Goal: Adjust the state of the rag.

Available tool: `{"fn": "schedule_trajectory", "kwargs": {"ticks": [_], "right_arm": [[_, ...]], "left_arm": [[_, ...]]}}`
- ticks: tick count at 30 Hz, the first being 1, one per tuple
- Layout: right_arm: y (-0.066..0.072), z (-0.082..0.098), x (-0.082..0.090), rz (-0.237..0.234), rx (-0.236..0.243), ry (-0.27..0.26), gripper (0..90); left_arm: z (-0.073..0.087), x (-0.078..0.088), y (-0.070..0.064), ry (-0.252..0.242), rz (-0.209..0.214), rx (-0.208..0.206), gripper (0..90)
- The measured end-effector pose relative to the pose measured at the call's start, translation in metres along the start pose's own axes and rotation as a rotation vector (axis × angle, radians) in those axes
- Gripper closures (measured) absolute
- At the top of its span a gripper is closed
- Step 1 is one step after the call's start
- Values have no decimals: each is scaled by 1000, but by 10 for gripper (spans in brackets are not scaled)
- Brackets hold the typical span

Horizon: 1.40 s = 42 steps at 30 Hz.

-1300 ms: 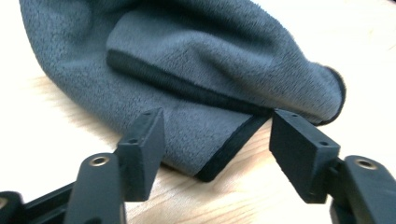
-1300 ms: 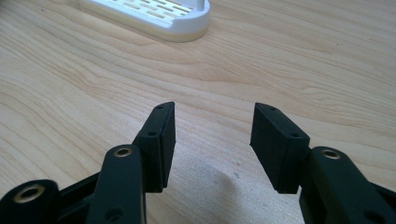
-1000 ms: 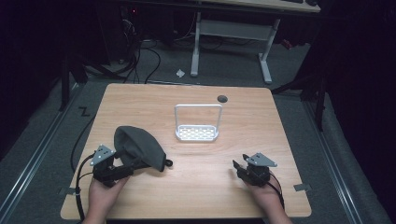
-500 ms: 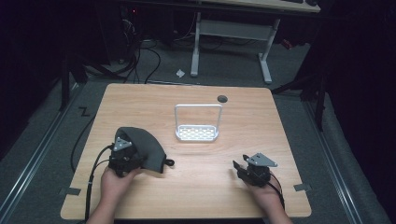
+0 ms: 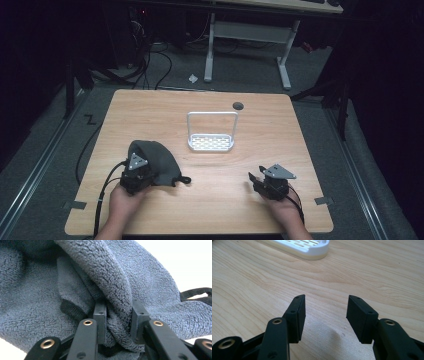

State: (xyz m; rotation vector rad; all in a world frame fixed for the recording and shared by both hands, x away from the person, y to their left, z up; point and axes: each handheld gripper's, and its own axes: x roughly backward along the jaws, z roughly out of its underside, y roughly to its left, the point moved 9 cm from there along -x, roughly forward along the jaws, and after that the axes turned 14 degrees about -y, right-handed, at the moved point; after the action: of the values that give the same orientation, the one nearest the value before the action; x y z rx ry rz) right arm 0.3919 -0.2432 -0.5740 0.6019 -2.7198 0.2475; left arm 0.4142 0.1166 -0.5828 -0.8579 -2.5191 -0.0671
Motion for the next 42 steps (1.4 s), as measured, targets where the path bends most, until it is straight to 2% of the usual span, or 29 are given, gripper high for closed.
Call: {"fn": "schedule_trajectory", "kwargs": {"ticks": [3,4,5,11,18,21,25,29,30,31,35,37,39,40,42], "right_arm": [[0,0,0,0,-3,0,499],[0,0,0,-2,-2,-1,499],[0,0,0,-2,-2,-1,499],[2,0,-1,-10,9,2,496],[6,1,-2,-20,17,9,492],[7,1,-2,-24,22,8,491],[10,1,-3,-31,26,10,485],[11,1,-2,-38,25,10,479],[12,-1,-1,-43,25,3,475],[12,-1,-1,-43,25,3,475],[16,-9,4,-60,-12,-16,461],[26,-15,8,-85,-25,-33,441],[29,-17,9,-93,-18,-37,437],[39,-21,12,-111,-4,-47,430],[42,-22,12,-119,-4,-49,424]], "left_arm": [[1,-2,-22,7,55,-23,713],[1,-4,-36,10,87,-35,712],[1,-4,-36,10,87,-35,712],[0,-16,-84,13,192,-75,712],[-1,-34,-138,-10,288,-118,711],[-1,-38,-156,-16,317,-145,710],[-2,-37,-161,-19,324,-158,703],[-11,-27,-161,-54,340,-131,623],[-14,-24,-159,-69,339,-127,580],[-16,-20,-157,-80,337,-124,580],[-24,-2,-142,-125,328,-94,490],[-24,4,-137,-130,322,-82,448],[-22,8,-133,-125,320,-60,440],[-20,10,-132,-124,318,-51,434],[-18,12,-132,-121,319,-39,428]]}}
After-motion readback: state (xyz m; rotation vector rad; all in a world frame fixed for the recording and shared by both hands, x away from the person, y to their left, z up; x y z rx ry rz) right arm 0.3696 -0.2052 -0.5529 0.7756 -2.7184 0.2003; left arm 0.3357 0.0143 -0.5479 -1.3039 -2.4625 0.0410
